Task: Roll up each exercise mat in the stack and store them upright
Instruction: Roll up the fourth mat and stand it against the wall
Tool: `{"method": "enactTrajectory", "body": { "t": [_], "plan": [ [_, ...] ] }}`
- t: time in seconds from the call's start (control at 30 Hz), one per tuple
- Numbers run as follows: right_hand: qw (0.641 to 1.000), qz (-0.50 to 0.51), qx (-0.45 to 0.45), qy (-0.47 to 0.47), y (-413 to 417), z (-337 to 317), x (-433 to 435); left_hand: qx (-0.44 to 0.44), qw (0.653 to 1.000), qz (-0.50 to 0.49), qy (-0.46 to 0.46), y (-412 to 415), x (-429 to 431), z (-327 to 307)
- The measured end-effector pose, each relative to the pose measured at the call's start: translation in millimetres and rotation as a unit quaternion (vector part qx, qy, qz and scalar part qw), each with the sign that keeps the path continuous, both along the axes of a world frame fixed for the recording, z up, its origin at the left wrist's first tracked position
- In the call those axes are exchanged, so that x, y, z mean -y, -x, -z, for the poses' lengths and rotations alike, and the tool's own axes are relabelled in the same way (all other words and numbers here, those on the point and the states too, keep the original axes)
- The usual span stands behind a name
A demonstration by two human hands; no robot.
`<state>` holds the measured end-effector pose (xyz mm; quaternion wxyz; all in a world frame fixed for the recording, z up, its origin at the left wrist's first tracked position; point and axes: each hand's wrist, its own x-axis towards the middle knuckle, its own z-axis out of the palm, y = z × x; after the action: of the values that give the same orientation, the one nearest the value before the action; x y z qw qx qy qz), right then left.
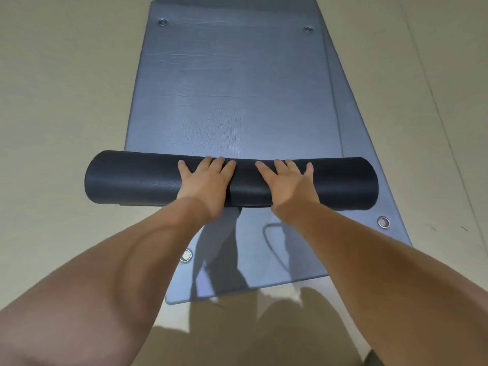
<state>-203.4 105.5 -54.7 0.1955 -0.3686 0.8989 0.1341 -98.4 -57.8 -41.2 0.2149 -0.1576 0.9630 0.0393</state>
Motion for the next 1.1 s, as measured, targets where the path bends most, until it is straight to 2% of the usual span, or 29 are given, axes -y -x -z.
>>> {"method": "enactTrajectory", "body": {
  "t": [0.13, 0.37, 0.47, 0.53, 0.63, 0.73, 0.83, 0.93, 1.03, 1.1],
  "plan": [
    [0.999, 0.011, 0.037, -0.001, -37.0, -7.3, -21.9, 0.023, 1.0, 0.002, -0.019, -32.5, -20.8, -10.1],
    [0.996, -0.042, 0.075, 0.013, -68.5, -24.3, -61.7, 0.127, 0.99, 0.014, -0.057, -61.0, -51.9, -32.1],
    [0.999, -0.04, 0.024, -0.003, -82.5, -29.2, -74.8, 0.144, 0.987, 0.007, -0.073, -54.6, -51.7, -34.6],
    [0.999, -0.016, -0.039, 0.033, -102.5, -26.4, -83.7, 0.165, 0.98, -0.01, -0.112, -40.9, -38.9, -38.9],
    [0.995, 0.004, -0.05, 0.089, -129.3, -8.8, -92.5, 0.175, 0.966, -0.004, -0.188, -22.8, -15.2, -46.2],
    [0.996, 0.013, -0.034, 0.083, -127.3, 3.8, -90.0, 0.15, 0.967, 0.039, -0.201, -22.1, -4.6, -44.4],
    [0.996, 0.009, -0.021, 0.086, -109.8, 4.1, -80.3, 0.105, 0.981, 0.056, -0.151, -29.8, 4.4, -41.5],
    [0.994, 0.01, -0.032, 0.101, -83.4, -2.3, -61.3, -0.004, 0.996, 0.067, -0.065, -43.9, 5.3, -39.4],
    [0.996, 0.013, -0.034, 0.084, -46.5, -7.9, -36.5, -0.117, 0.992, 0.025, 0.031, -59.3, -20.8, -30.2],
    [0.995, 0.019, -0.023, 0.092, -23.2, -10.1, -20.8, -0.082, 0.996, -0.014, 0.022, -63.3, -37.1, -19.7]
  ]
}}
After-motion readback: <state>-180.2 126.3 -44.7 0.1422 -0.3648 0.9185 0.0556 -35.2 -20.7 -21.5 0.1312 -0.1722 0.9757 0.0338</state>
